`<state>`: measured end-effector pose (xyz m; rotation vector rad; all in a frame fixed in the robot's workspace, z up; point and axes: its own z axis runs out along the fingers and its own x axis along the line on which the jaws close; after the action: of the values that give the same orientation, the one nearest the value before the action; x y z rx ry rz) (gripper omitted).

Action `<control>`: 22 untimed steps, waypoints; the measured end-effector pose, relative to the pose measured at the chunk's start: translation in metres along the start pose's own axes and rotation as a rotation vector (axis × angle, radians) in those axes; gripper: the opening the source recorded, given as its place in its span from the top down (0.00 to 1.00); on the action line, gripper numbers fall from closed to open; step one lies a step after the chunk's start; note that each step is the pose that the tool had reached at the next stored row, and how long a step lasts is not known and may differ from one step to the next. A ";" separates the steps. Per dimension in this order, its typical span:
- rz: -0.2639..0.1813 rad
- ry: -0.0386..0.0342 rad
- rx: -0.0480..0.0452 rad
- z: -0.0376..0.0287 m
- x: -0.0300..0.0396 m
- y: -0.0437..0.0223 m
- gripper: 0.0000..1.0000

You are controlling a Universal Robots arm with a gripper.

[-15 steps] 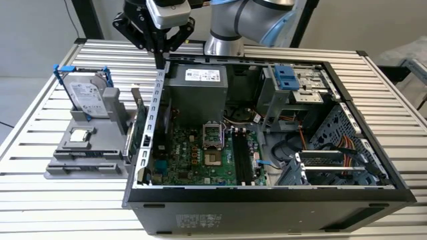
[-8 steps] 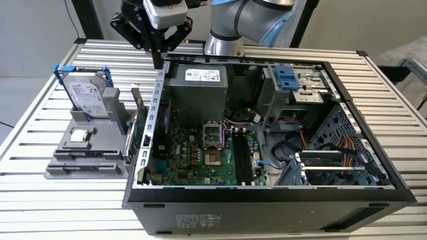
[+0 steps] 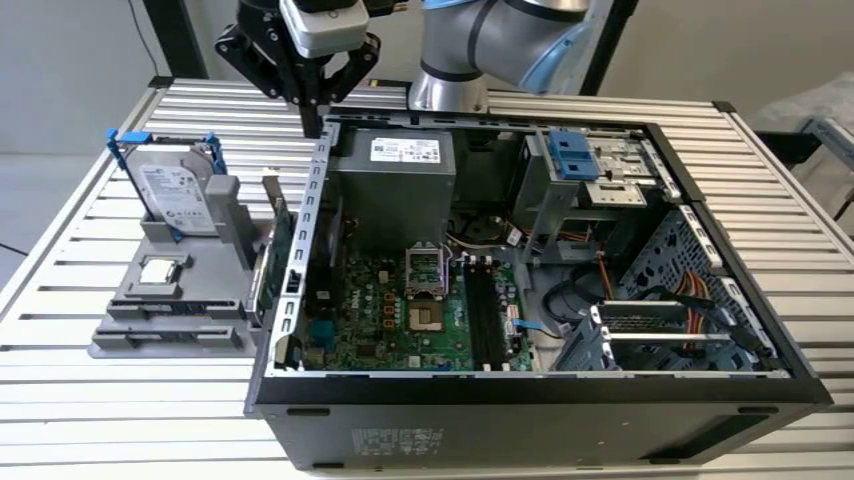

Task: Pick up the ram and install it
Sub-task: 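Reach for the ram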

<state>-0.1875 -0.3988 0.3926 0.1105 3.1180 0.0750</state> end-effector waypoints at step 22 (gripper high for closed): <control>0.000 0.0000 0.0000 -0.0003 0.0133 -0.0010 1.00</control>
<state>-0.2008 -0.3988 0.3926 0.1105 3.1180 0.0750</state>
